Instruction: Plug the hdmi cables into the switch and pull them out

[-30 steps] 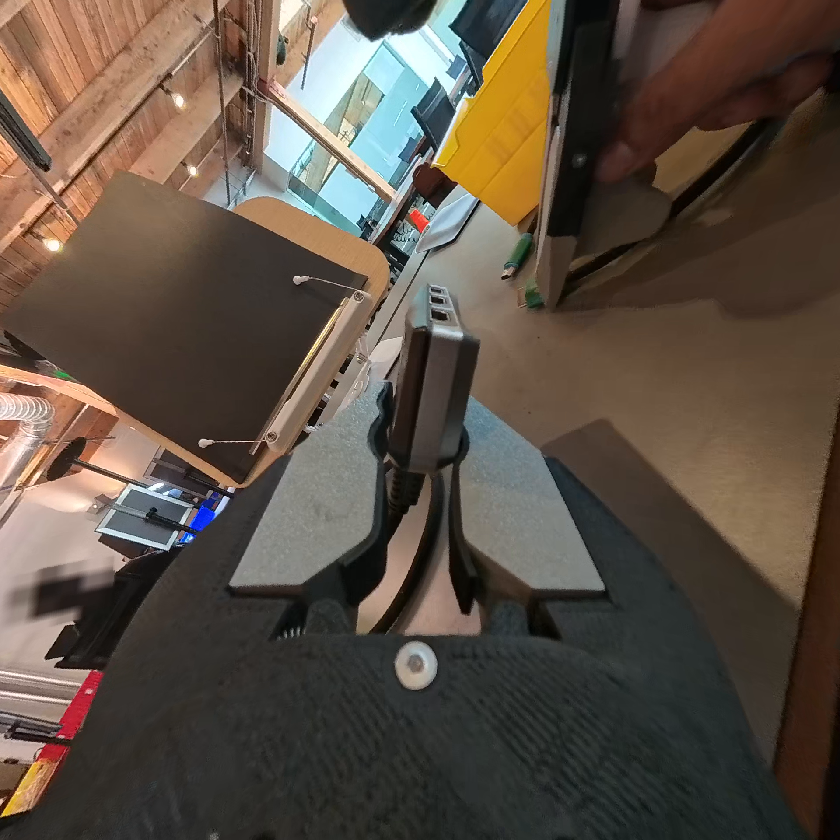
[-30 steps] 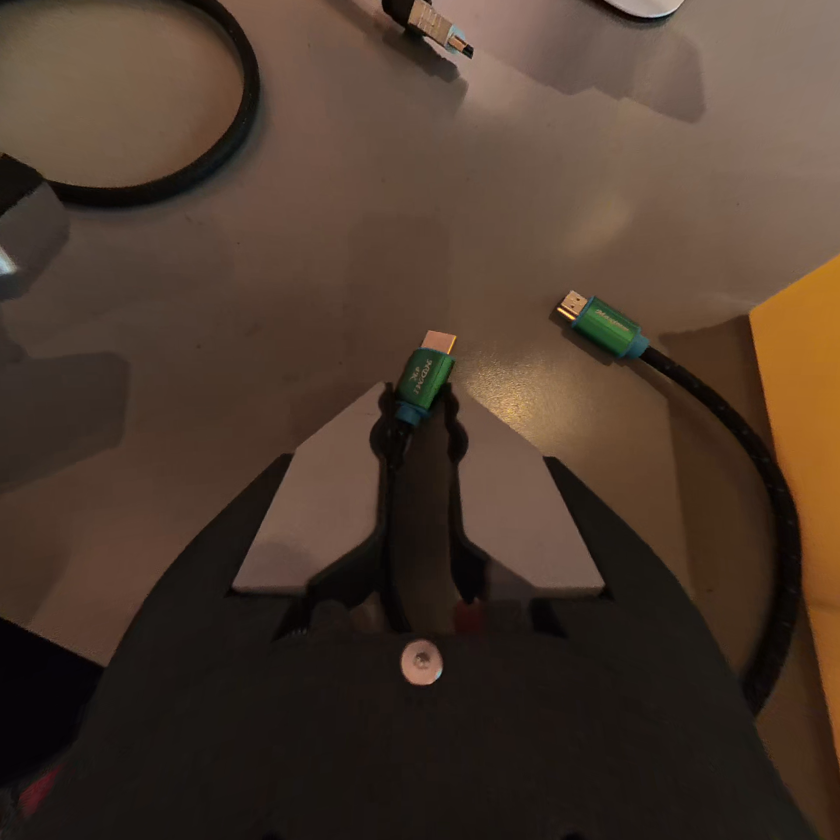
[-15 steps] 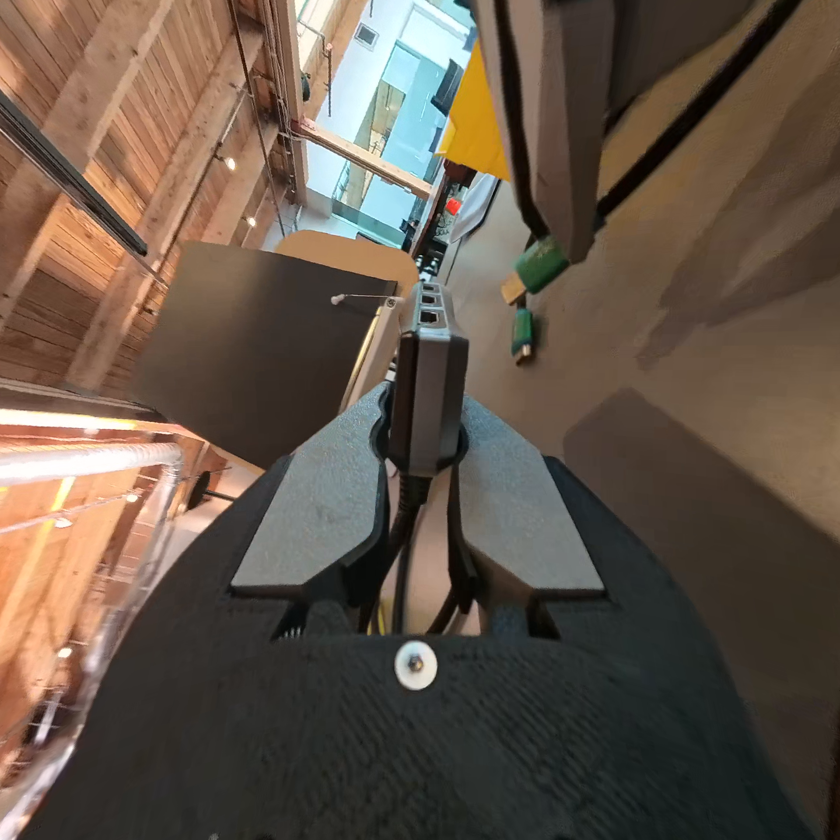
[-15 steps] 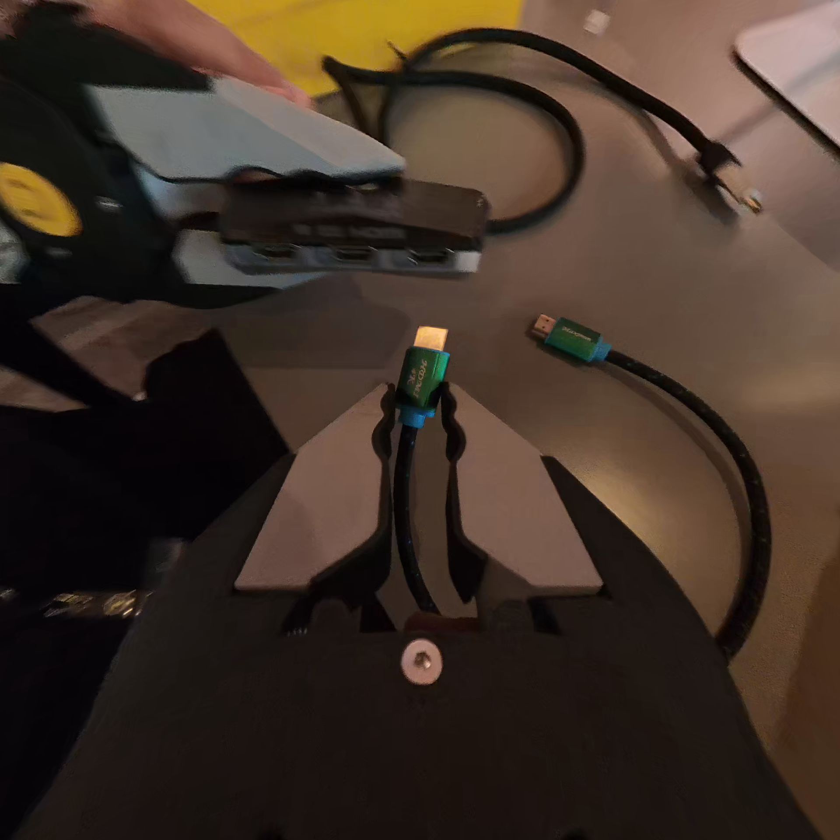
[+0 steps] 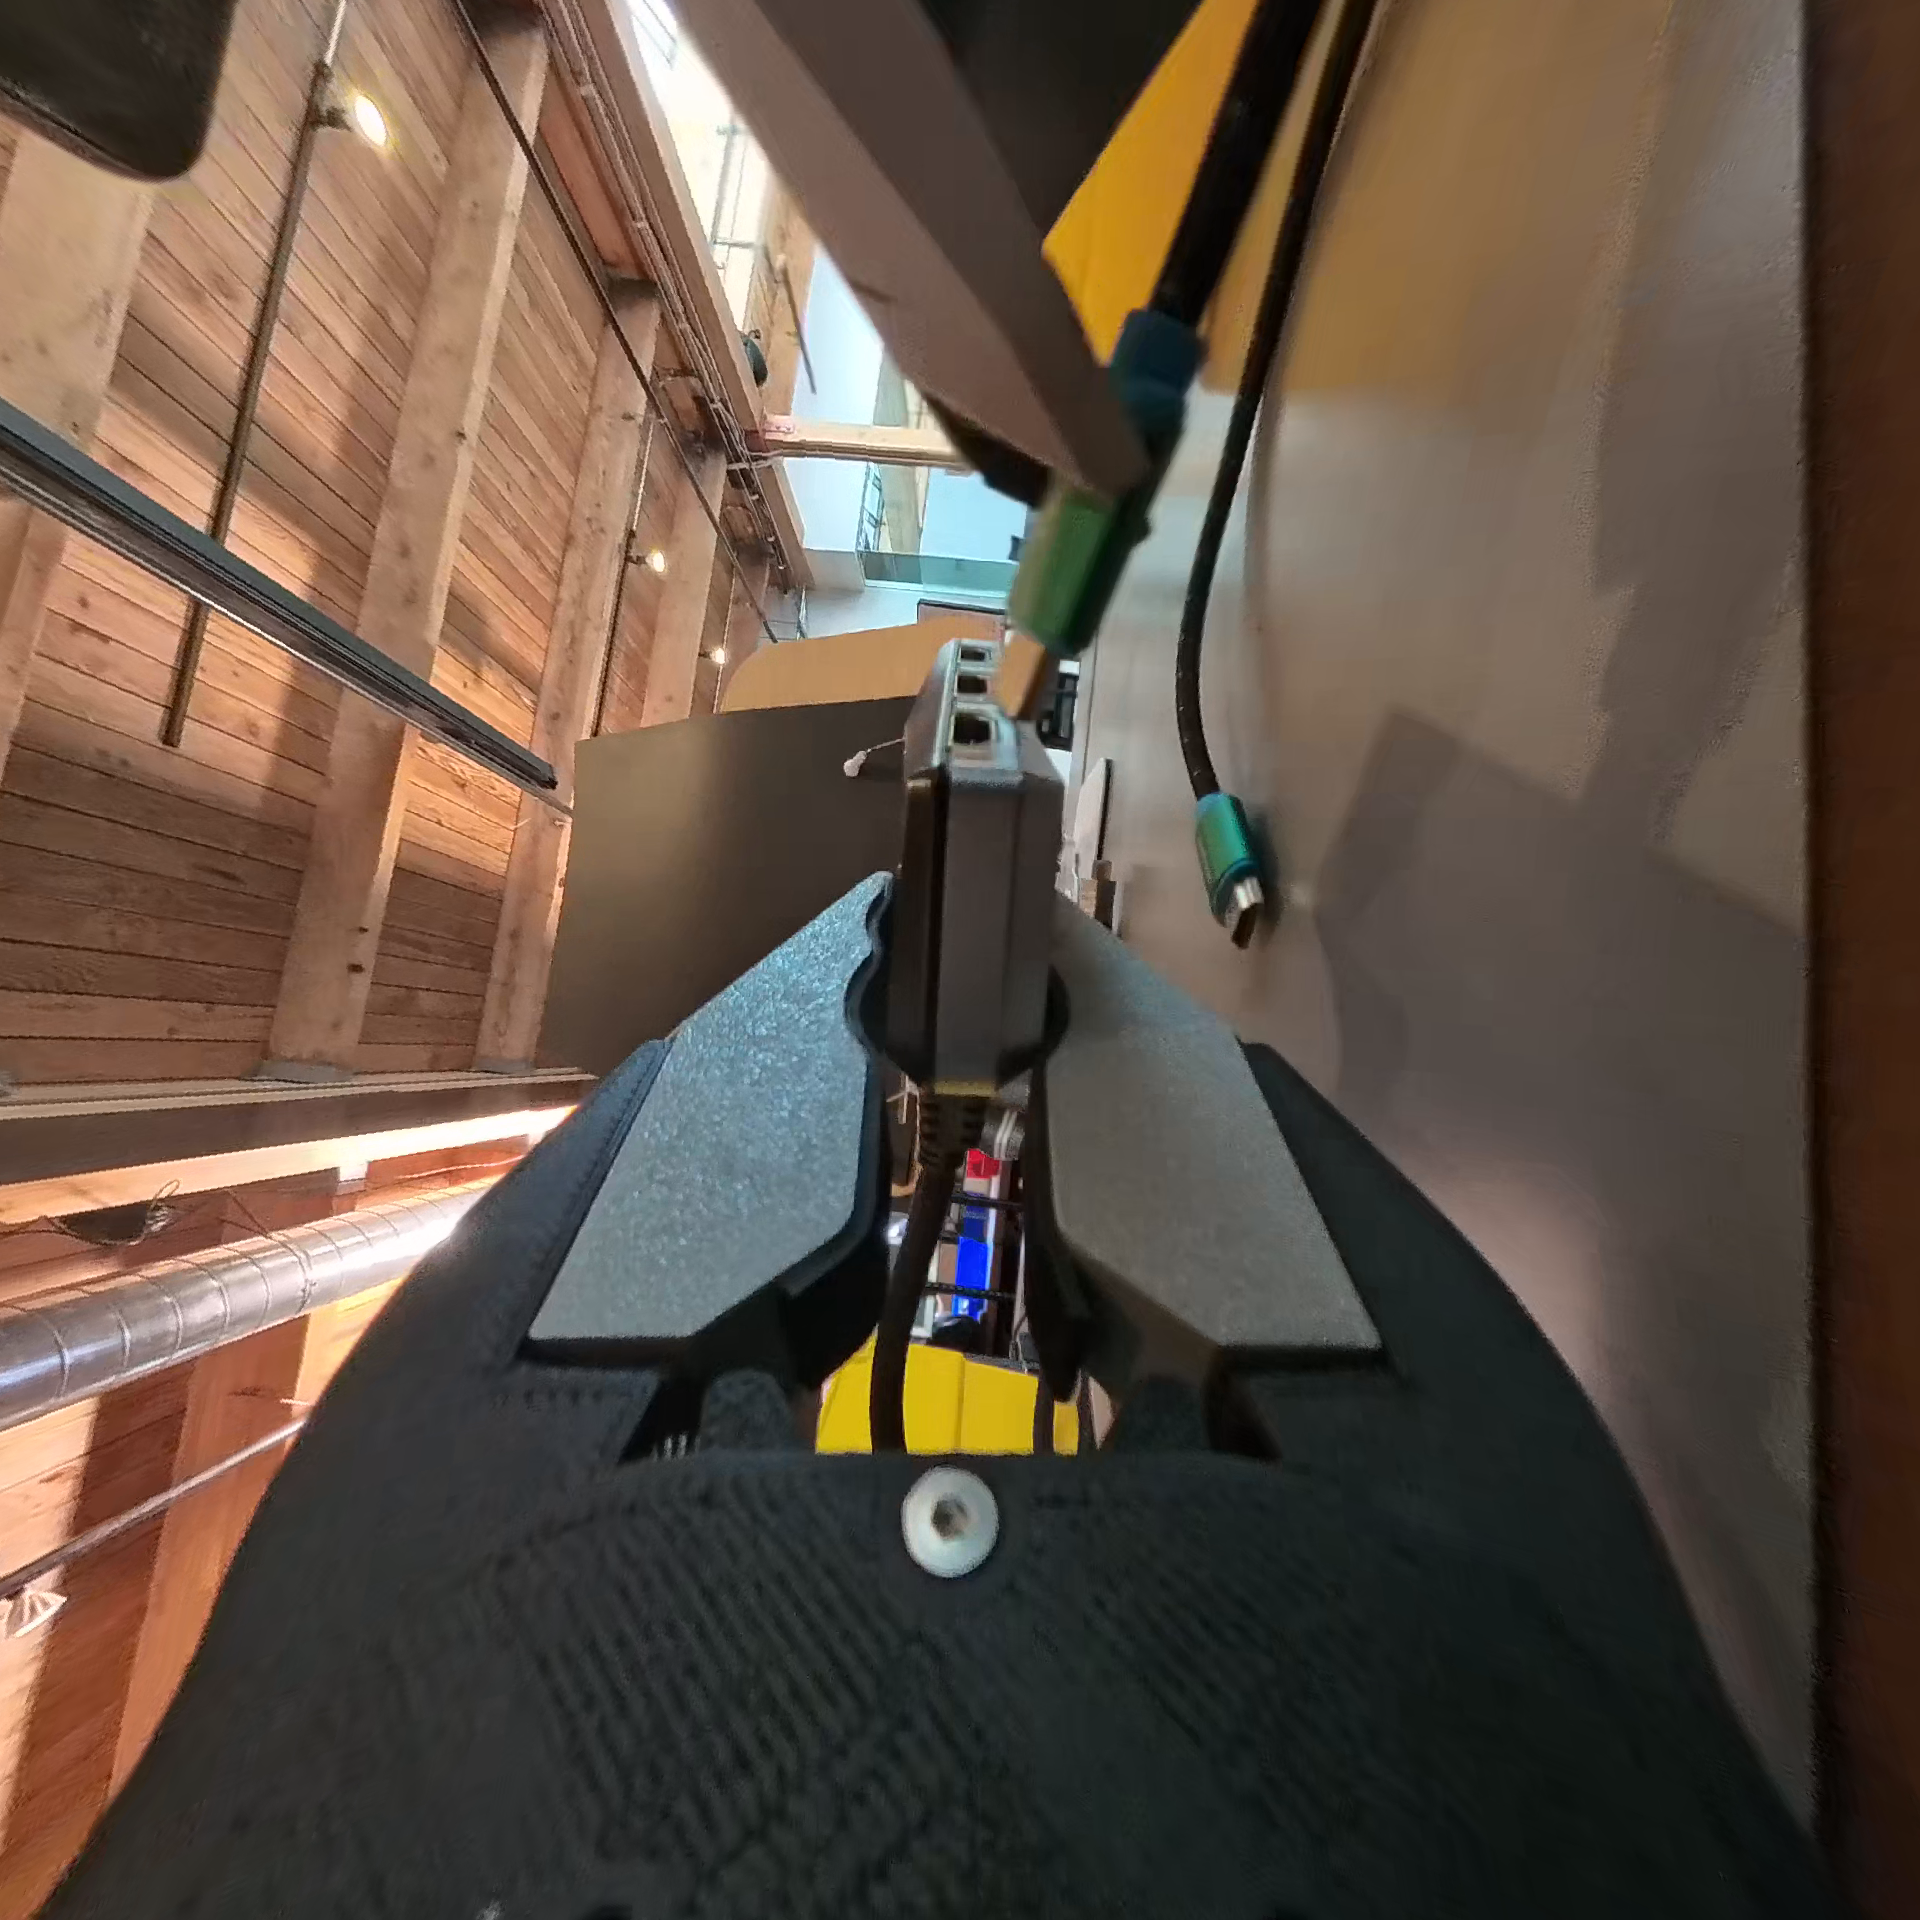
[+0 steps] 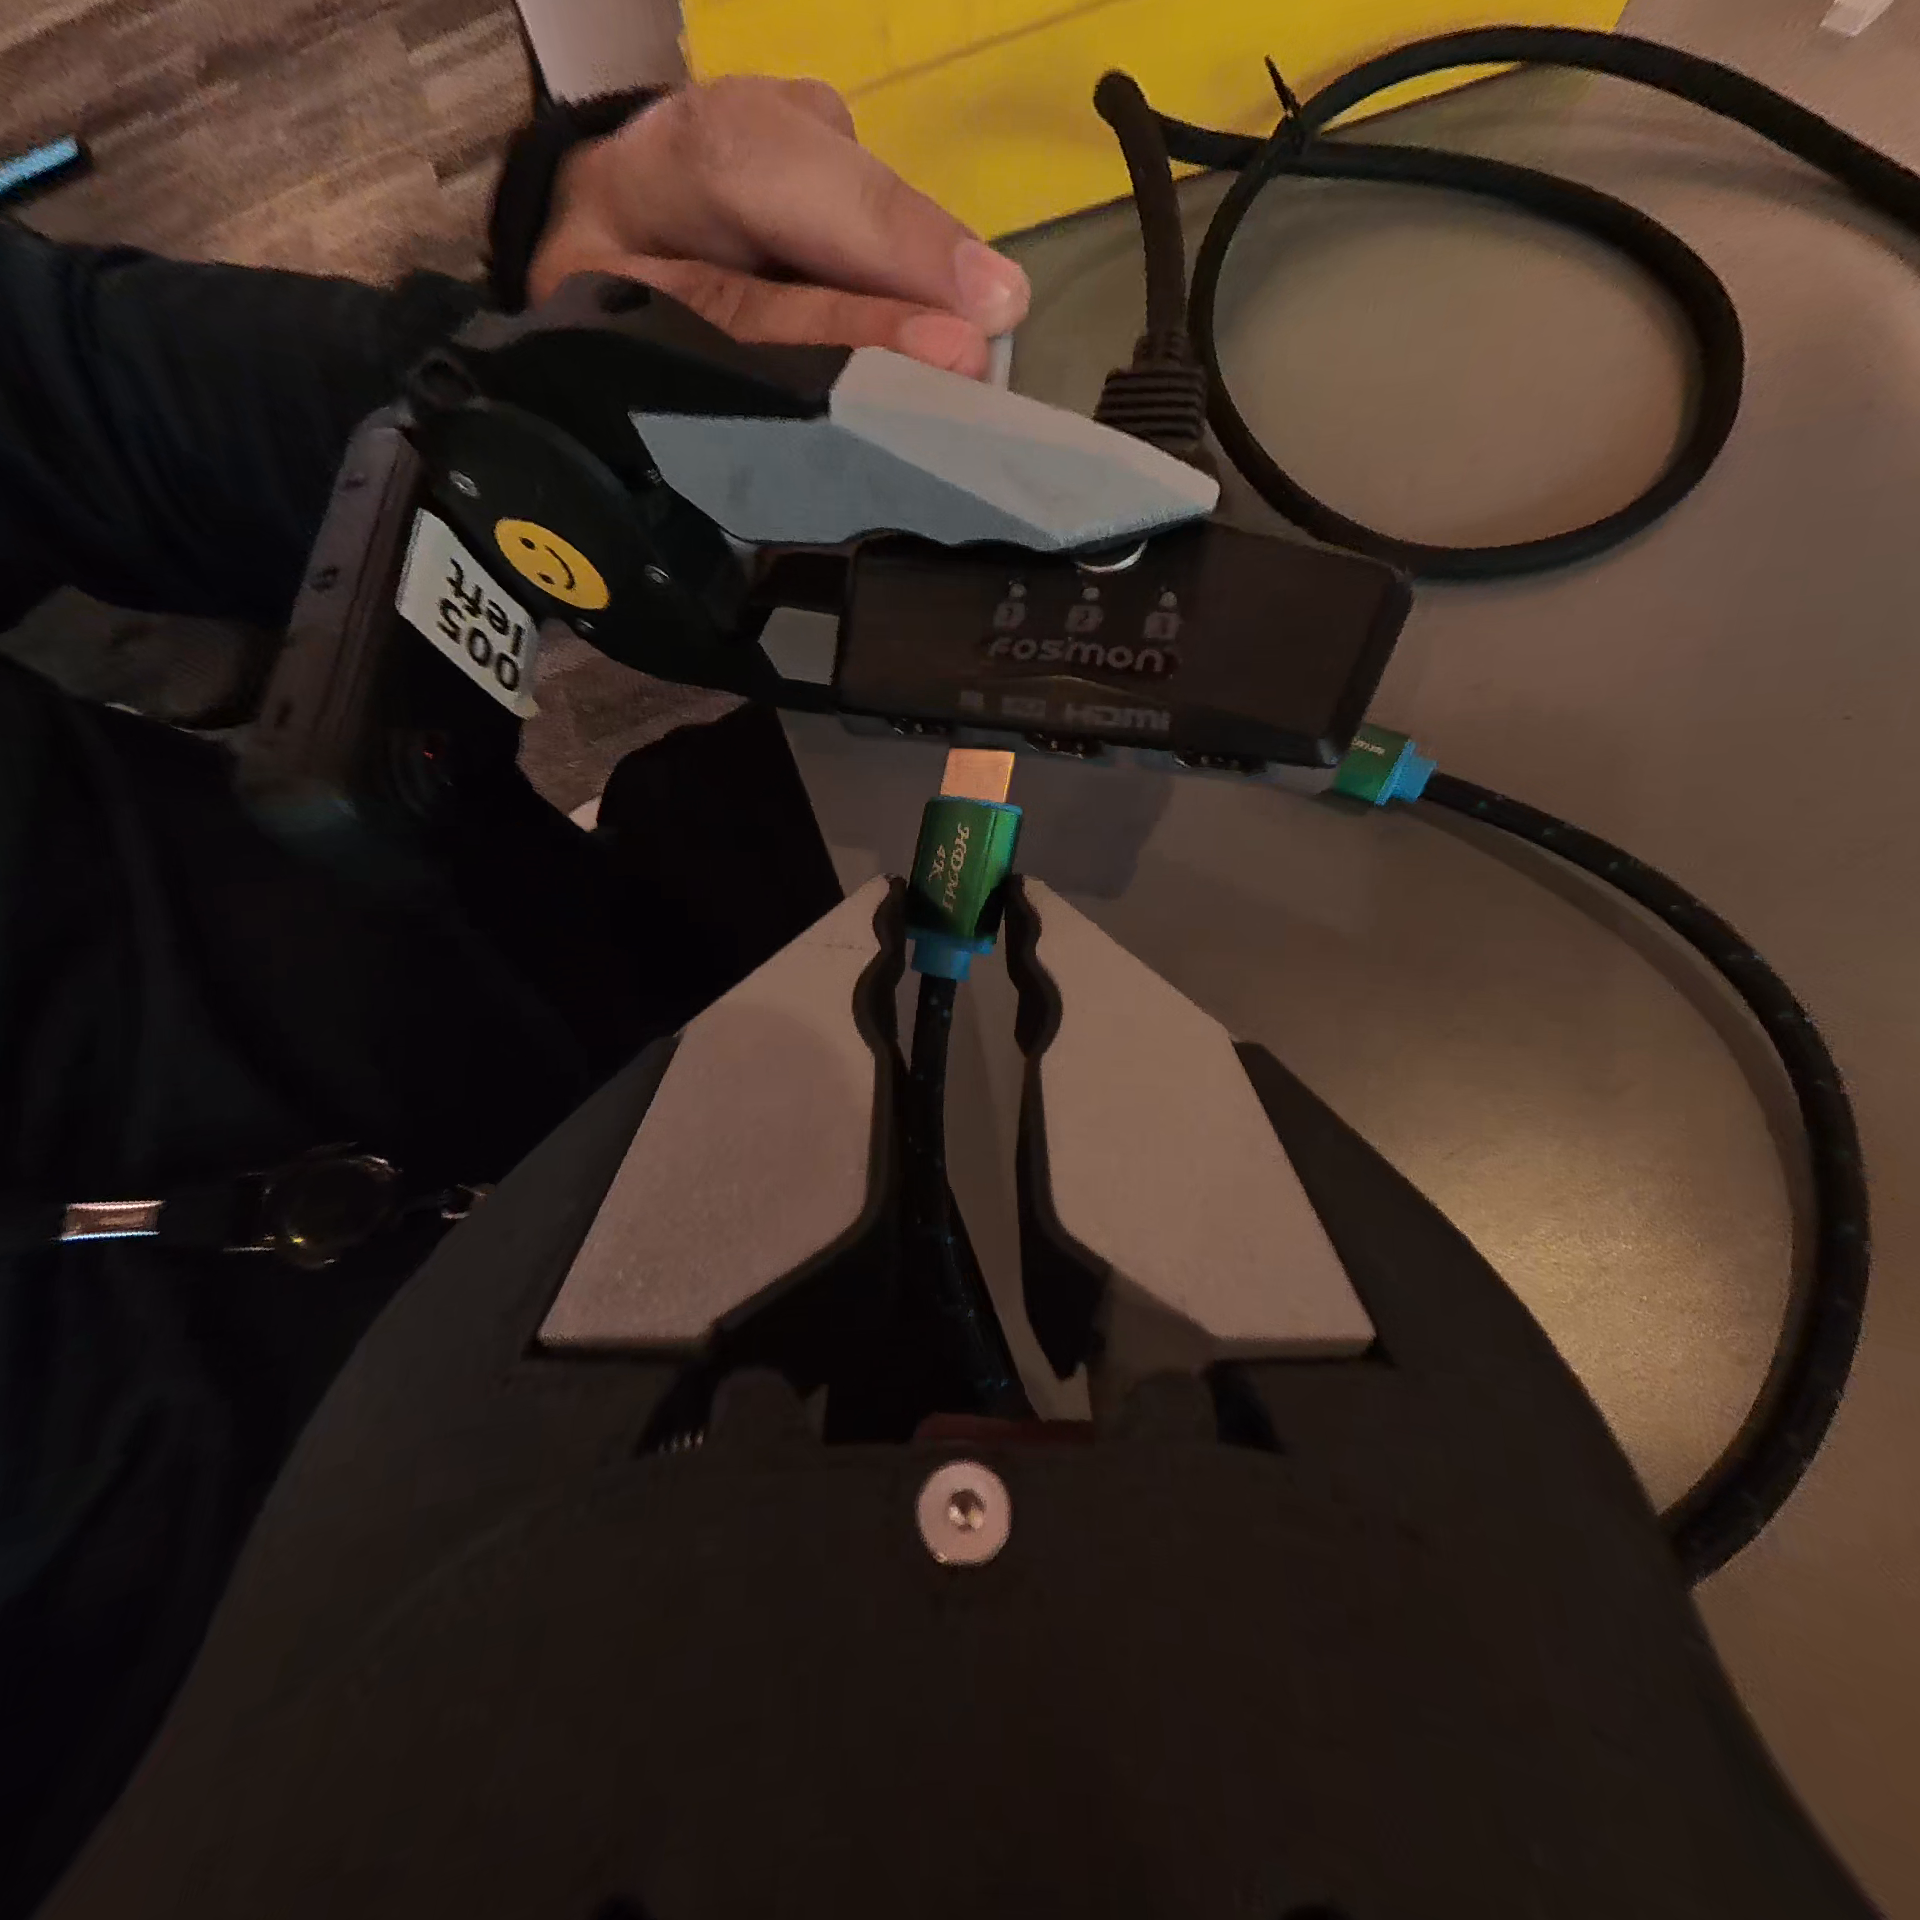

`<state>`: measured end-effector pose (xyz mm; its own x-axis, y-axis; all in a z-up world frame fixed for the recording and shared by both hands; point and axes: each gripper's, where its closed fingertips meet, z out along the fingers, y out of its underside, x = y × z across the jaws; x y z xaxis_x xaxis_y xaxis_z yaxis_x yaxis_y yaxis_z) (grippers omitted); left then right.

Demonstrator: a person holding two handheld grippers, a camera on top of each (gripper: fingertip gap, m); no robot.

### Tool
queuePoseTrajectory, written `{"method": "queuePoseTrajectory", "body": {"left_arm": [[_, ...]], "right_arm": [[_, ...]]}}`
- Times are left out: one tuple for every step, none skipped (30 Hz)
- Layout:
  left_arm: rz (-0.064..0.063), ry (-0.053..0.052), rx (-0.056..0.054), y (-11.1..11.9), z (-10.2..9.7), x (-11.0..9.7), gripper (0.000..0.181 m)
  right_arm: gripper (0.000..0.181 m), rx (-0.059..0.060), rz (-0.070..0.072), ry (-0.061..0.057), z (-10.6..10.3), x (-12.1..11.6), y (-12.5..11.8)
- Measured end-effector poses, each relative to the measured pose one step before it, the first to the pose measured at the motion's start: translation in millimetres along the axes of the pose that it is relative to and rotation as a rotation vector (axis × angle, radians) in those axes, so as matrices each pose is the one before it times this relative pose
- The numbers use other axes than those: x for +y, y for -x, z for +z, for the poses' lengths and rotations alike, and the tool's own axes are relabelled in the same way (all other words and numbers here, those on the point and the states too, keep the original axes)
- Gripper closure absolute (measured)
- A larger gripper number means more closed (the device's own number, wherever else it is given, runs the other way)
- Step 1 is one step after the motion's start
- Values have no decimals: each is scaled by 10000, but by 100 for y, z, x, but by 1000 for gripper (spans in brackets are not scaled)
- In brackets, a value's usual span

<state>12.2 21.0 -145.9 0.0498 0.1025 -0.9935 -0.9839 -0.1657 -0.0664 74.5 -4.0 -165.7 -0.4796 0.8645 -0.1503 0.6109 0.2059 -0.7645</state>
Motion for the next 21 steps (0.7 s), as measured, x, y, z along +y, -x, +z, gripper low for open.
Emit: {"method": "queuePoseTrajectory", "body": {"left_arm": [[26,-13,-1,-53,-10,-82,161],[40,-14,-10,-28,-13,-53,161],[48,-24,-4,-41,-19,-75,161],[49,-8,-16,-23,-20,-54,161],[57,-10,-25,-7,-9,-60,161],[66,-21,-36,-1,-35,-79,161],[60,-14,-47,29,-28,-73,161],[42,-18,-26,8,-20,-60,161],[38,-9,-3,-18,-12,-30,161],[50,16,-3,-32,0,21,161],[55,15,-8,-32,0,19,161],[46,3,-1,-27,0,-7,161],[60,-3,-23,-4,-11,-34,161],[111,-11,-70,47,-13,-45,161],[136,1,-86,68,-26,-41,161],[117,14,-59,16,-16,-28,161],[91,29,-33,-3,0,11,161],[76,35,-26,-4,1,27,161],[70,46,-27,0,14,50,161],[62,54,-31,10,8,51,161],[63,46,-44,30,12,29,161]], "right_arm": [[165,-180,60,-39,-154,-102,308],[165,-169,41,-31,-103,-78,313],[165,-141,-6,-25,-60,-52,303],[165,-101,-21,-9,4,-29,265],[165,-43,3,44,53,60,165],[165,17,10,116,99,161,39],[165,29,-24,115,109,173,32],[165,10,-44,71,106,110,43],[165,32,-9,44,76,62,-7],[165,10,31,27,41,34,-17],[165,-21,24,2,4,-17,38],[165,-27,-12,-4,-12,-12,60],[165,15,-8,20,-16,37,1],[165,24,42,54,2,80,-62],[165,-5,75,55,25,99,-55],[165,-35,62,12,37,44,-11],[165,-38,44,-7,51,31,-16],[165,-23,50,-10,39,12,-29],[165,-20,68,-15,48,-2,-26],[165,-26,76,-14,34,-12,6],[165,-30,87,-1,42,1,7]]}}
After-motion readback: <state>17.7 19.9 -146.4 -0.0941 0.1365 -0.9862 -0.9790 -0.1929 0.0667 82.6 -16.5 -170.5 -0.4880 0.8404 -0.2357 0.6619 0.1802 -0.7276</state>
